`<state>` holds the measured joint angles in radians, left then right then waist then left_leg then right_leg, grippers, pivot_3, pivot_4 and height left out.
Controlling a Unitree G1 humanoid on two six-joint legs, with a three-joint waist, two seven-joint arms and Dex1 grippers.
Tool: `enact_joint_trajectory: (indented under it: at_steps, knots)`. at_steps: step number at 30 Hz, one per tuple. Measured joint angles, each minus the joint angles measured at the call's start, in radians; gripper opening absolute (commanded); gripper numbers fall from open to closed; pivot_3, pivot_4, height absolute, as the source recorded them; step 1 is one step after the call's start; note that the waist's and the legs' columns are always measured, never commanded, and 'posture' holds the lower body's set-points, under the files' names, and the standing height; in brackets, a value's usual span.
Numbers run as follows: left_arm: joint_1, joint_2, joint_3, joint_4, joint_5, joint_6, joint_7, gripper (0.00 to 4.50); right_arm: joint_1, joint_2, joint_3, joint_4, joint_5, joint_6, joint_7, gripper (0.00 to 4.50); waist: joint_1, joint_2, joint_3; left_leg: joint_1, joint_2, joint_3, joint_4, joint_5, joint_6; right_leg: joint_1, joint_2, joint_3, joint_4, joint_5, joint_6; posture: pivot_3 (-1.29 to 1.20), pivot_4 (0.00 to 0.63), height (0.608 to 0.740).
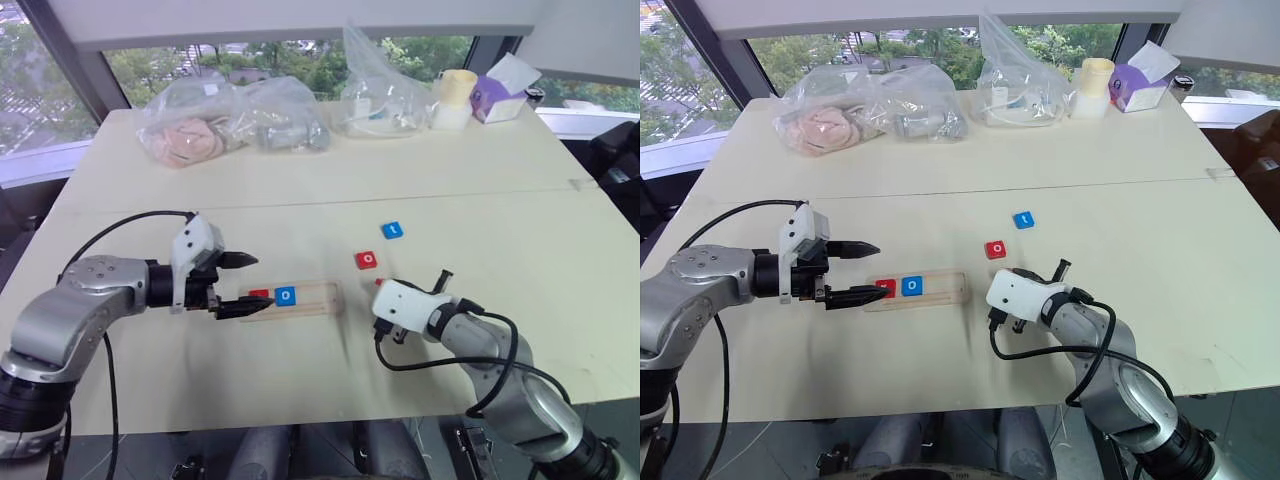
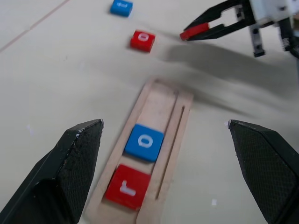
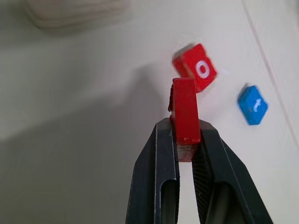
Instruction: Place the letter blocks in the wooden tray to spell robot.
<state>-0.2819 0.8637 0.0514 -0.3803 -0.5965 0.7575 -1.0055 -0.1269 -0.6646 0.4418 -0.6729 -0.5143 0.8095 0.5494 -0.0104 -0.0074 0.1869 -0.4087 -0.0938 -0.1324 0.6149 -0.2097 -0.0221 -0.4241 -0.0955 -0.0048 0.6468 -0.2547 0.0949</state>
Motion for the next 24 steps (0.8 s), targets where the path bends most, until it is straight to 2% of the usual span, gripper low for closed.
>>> enact_joint_trajectory:
  at_steps: [1, 3, 4, 8, 10, 13, 17, 20, 24]
  knots:
    - [0.0, 0.0, 0.0, 0.006, 0.0, -0.002, -0.004, 4.5, -0.003, 0.0, 0.0, 0.0, -0.01, 0.01, 0.007, 0.05, 0.001, 0.0, 0.0, 0.0, 0.0, 0.0, 0.0, 0.0, 0.0, 0.0, 0.0, 0.0, 0.0, 0.0, 0.0, 0.0, 0.15, 0.74]
    - [-0.001, 0.0, -0.003, 0.017, 0.003, -0.005, -0.01, 4.5, -0.005, 0.005, 0.003, 0.0, -0.022, 0.019, 0.014, 0.95, 0.002, 0.0, 0.0, 0.0, 0.0, 0.0, 0.0, 0.0, 0.0, 0.0, 0.0, 0.0, 0.0, 0.0, 0.0, 0.0, 0.15, 0.74]
    - [-0.002, 0.0, -0.005, 0.021, 0.007, -0.007, -0.013, 4.5, -0.004, 0.009, 0.006, 0.0, -0.029, 0.019, 0.015, 1.23, 0.001, -0.001, 0.0, 0.0, 0.0, 0.0, 0.0, 0.0, 0.0, 0.0, 0.0, 0.0, 0.0, 0.0, 0.0, 0.0, 0.15, 0.74]
    - [-0.005, 0.0, -0.013, 0.025, 0.017, -0.013, -0.016, 4.5, -0.001, 0.02, 0.008, 0.001, -0.044, 0.007, 0.014, 3.24, 0.001, -0.001, 0.0, 0.0, 0.0, 0.0, 0.0, 0.0, 0.0, 0.0, 0.0, 0.0, 0.0, 0.0, 0.0, 0.0, 0.15, 0.74]
    - [-0.005, 0.0, -0.013, 0.026, 0.018, -0.02, -0.016, 4.5, 0.011, 0.059, -0.023, -0.002, -0.02, -0.009, 0.01, 3.24, 0.0, -0.001, 0.0, 0.0, 0.0, 0.0, 0.0, 0.0, 0.0, 0.0, 0.0, 0.0, 0.0, 0.0, 0.0, 0.0, 0.15, 0.74]
    - [-0.005, 0.0, -0.013, 0.043, 0.02, -0.028, -0.021, 4.5, 0.052, 0.183, -0.15, -0.078, 0.136, -0.012, 0.043, 3.24, -0.001, -0.001, 0.0, 0.0, 0.001, -0.001, -0.001, 0.0, 0.0, 0.0, 0.001, 0.0, 0.0, 0.001, 0.001, 0.0, 0.15, 0.74]
    - [-0.006, 0.0, -0.017, 0.073, 0.024, -0.035, -0.031, 4.5, 0.084, 0.27, -0.367, -0.19, 0.415, 0.017, 0.176, 3.24, 0.002, -0.001, 0.0, 0.0, 0.001, -0.001, 0.0, 0.0, 0.0, 0.001, 0.001, 0.0, 0.0, 0.001, 0.001, 0.0, 0.15, 0.74]
    - [-0.014, 0.0, -0.031, 0.097, 0.034, -0.045, -0.041, 4.5, 0.091, 0.249, -0.492, -0.226, 0.608, 0.047, 0.287, 3.24, 0.001, -0.001, 0.0, 0.001, 0.001, -0.001, 0.0, 0.0, 0.0, 0.001, 0.0, 0.0, 0.0, 0.001, 0.001, 0.0, 0.15, 0.74]
    - [-0.04, 0.005, -0.038, 0.107, 0.04, -0.049, -0.07, 4.5, 0.079, 0.153, -0.62, -0.116, 0.727, 0.024, 0.358, 3.24, 0.001, -0.001, 0.001, 0.001, 0.001, 0.0, 0.0, 0.0, 0.0, 0.002, 0.0, 0.0, 0.0, 0.0, -0.001, 0.0, 0.15, 0.74]
